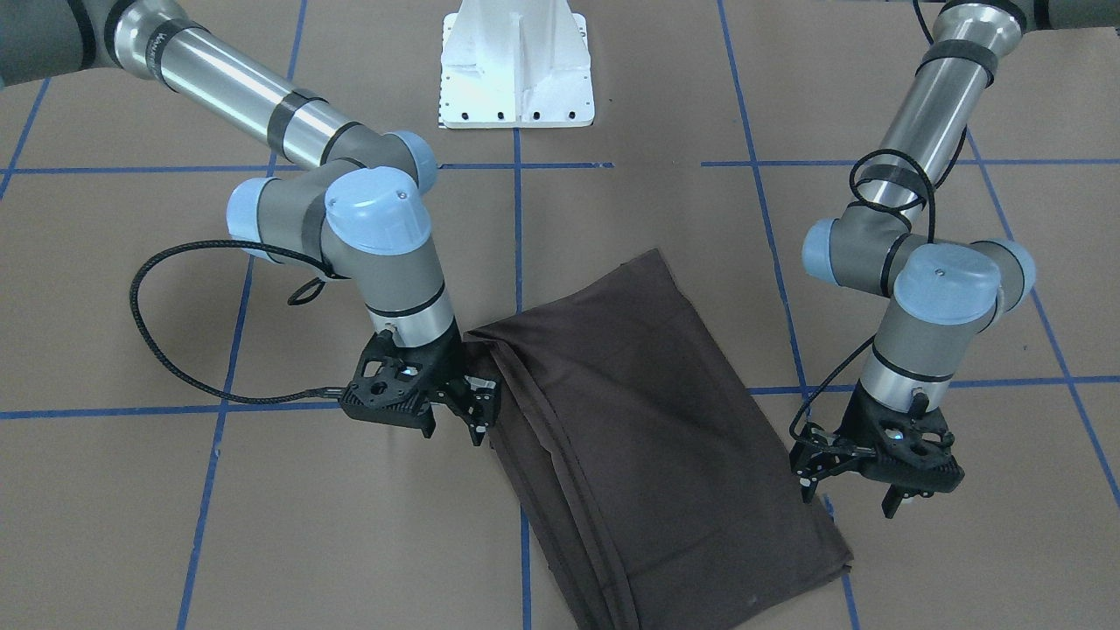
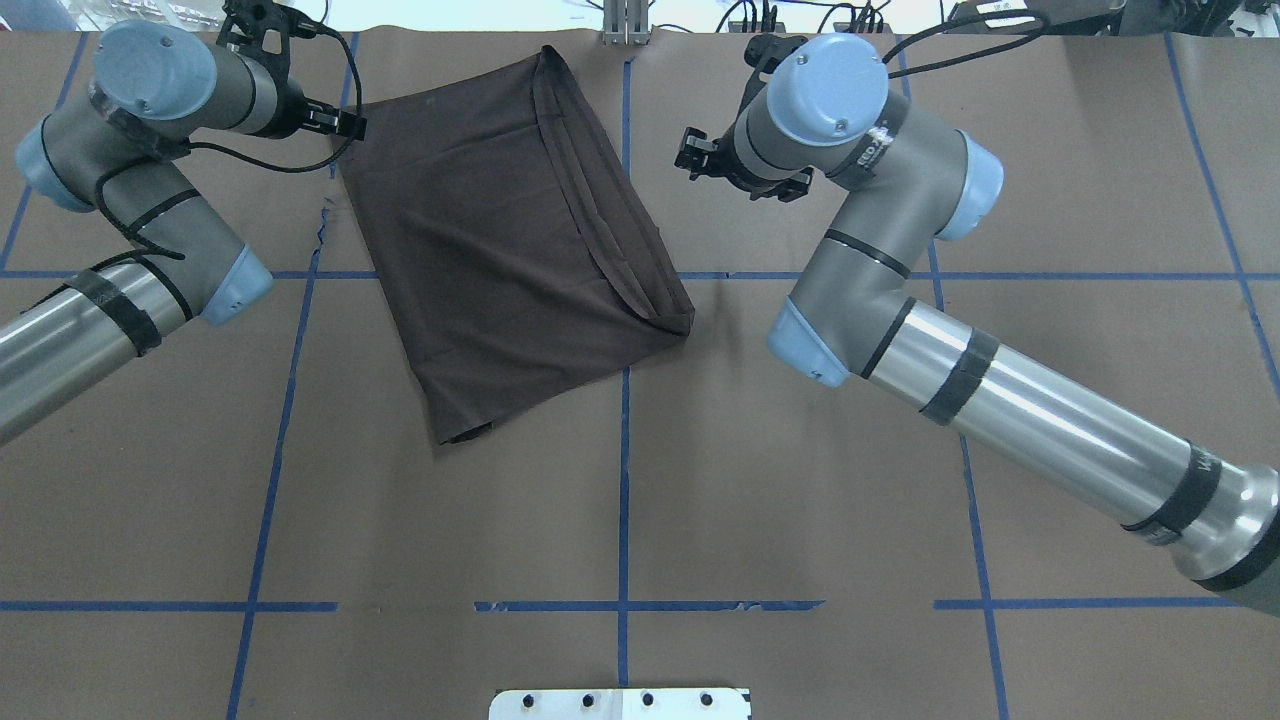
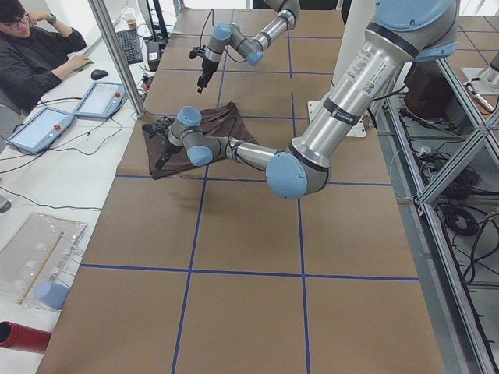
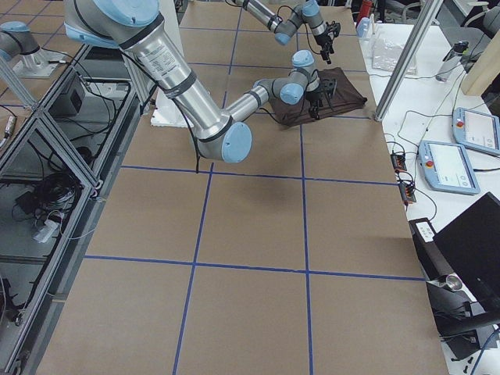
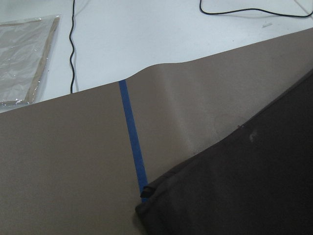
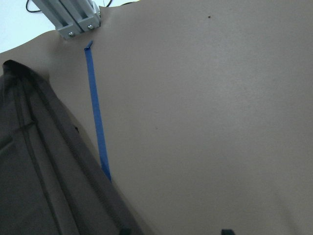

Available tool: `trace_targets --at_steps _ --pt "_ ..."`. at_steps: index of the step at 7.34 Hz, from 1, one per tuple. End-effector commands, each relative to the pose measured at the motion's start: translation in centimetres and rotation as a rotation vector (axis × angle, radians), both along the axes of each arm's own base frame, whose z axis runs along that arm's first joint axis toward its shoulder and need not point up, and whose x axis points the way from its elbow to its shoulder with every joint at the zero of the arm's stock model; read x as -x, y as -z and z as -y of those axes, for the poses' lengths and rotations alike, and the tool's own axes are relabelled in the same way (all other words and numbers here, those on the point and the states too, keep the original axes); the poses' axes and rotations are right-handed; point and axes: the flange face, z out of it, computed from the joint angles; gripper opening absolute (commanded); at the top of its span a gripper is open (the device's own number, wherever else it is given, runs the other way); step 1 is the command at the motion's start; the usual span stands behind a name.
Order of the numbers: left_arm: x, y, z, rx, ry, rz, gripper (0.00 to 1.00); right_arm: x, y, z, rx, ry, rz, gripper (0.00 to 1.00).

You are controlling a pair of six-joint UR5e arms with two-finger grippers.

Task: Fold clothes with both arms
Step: 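Drag and rotate the folded shirt with the left gripper while the right gripper approaches, then grasp the shirt's far corner with the right gripper while the left holds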

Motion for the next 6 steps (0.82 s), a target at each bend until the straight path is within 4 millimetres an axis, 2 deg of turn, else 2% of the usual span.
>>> trace_targets --at_steps 1,4,6 --pt "-0.2 0.0 -0.2 0.002 -0.002 -0.002 1.00 5.2 1.3 -0.7 -0.003 -0.004 -0.047 0.58" --pt "-0.4 0.0 -0.3 0.006 -0.001 -0.007 1.00 7.3 0.2 -2.2 -0.013 0.000 -0.079 0.52" --pt "-0.8 0.0 -0.5 0.015 0.001 -0.016 1.00 8.4 -1.0 -2.7 -0.019 -0.002 -0.109 0.51"
